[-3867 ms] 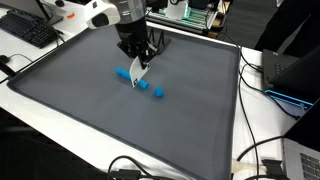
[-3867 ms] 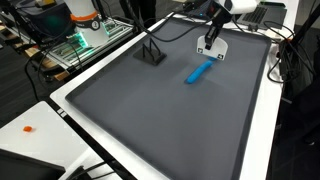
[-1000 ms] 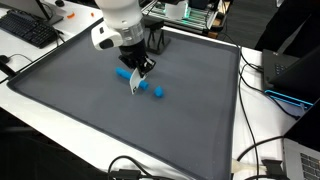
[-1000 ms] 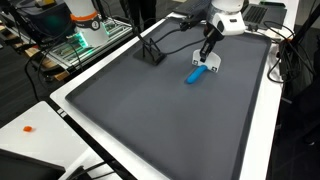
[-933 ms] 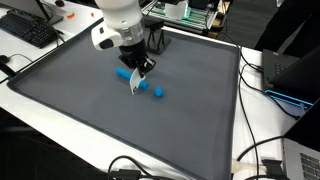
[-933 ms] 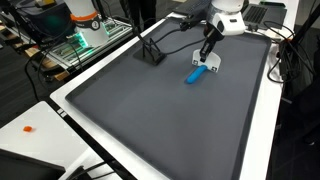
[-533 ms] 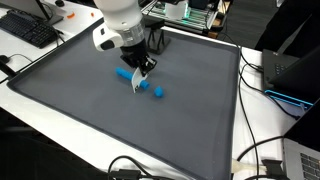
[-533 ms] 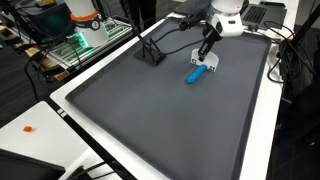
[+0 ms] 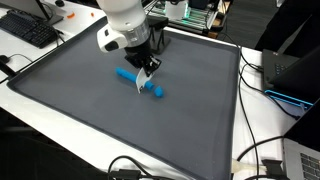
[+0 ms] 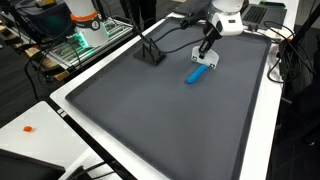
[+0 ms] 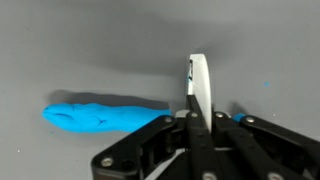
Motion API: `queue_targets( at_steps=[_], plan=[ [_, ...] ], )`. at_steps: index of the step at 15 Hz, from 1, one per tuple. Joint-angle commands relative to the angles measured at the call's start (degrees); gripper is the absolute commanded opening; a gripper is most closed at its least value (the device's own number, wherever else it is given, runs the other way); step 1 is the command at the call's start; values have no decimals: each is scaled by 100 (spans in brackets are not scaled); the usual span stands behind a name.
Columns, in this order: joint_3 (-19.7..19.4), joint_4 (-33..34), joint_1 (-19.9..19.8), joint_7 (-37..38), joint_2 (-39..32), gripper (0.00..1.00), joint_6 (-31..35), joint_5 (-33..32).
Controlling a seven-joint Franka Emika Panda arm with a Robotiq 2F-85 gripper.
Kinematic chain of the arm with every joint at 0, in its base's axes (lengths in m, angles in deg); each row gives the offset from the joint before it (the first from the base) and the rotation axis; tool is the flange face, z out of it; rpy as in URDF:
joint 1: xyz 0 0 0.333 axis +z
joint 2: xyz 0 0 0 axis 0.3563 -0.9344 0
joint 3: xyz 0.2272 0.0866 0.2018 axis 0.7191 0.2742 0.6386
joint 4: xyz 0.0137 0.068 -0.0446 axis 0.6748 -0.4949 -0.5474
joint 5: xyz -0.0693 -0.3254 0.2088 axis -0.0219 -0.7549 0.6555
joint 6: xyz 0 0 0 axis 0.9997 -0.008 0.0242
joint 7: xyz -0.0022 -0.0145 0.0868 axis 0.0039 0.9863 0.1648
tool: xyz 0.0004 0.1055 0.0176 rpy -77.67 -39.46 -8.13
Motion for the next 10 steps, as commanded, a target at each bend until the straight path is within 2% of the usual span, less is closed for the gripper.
queue_targets(
  at_steps=[1, 10],
  plan=[
    [-10, -39, 13, 14, 71, 1, -68, -73],
    [-55, -151, -43, -37, 516, 1, -63, -122]
  ],
)
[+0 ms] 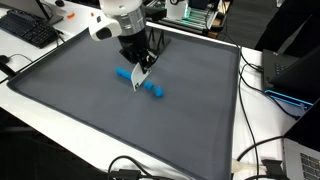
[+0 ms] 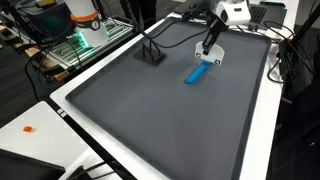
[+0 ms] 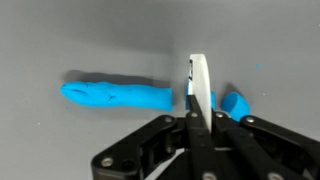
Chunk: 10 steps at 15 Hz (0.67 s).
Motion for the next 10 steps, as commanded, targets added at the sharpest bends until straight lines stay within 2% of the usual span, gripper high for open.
queue_targets(
  at_steps=[1, 10],
  plan=[
    [-33, -187, -34, -27, 291, 1, -62, -100],
    [-154, -214, -140, -109, 300, 1, -12, -247]
  ],
)
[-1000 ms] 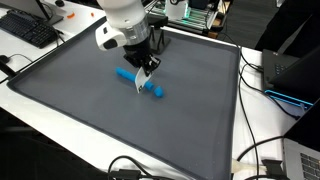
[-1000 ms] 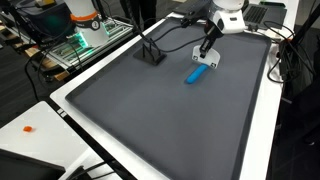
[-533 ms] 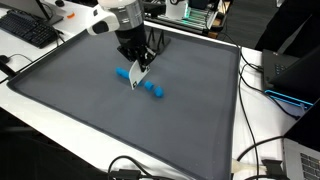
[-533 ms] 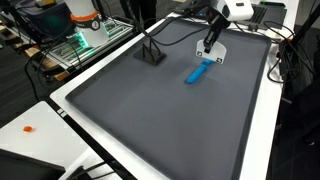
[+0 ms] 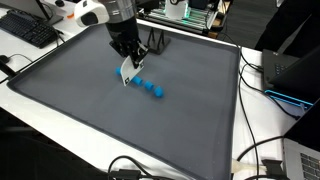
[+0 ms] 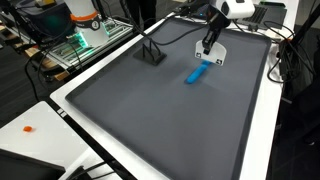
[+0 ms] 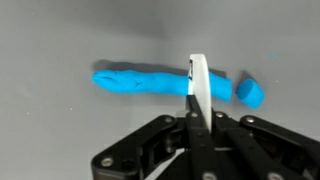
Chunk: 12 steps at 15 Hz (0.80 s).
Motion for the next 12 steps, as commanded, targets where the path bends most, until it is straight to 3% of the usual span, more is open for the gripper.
queue_targets(
  at_steps=[1, 12],
  plan=[
    [-34, -150, -69, -93, 58, 1, -14, -148],
    [-23, -197, -100, -191, -88, 1, 41, -226]
  ],
)
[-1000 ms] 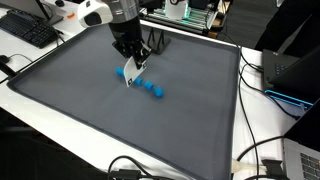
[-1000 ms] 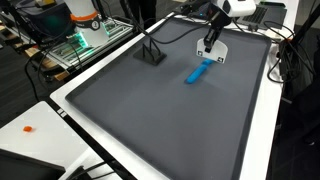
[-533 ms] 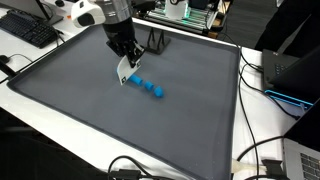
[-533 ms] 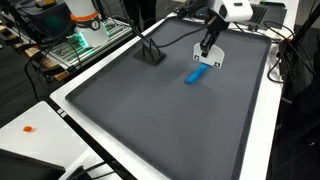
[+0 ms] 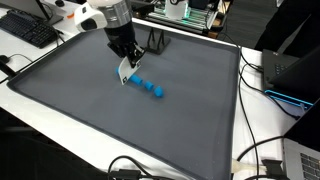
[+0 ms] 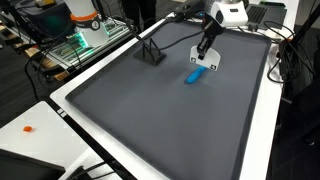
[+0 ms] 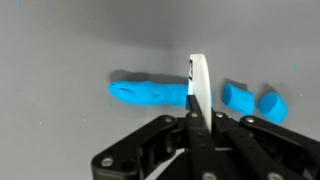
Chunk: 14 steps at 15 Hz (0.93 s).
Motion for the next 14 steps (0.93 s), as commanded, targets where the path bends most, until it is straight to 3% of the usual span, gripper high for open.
queue_targets(
  at_steps=[1, 14],
  plan=[
    [27, -68, -21, -93, -47, 1, 51, -79],
    [63, -131, -15, -220, -291, 1, 265, -64]
  ],
)
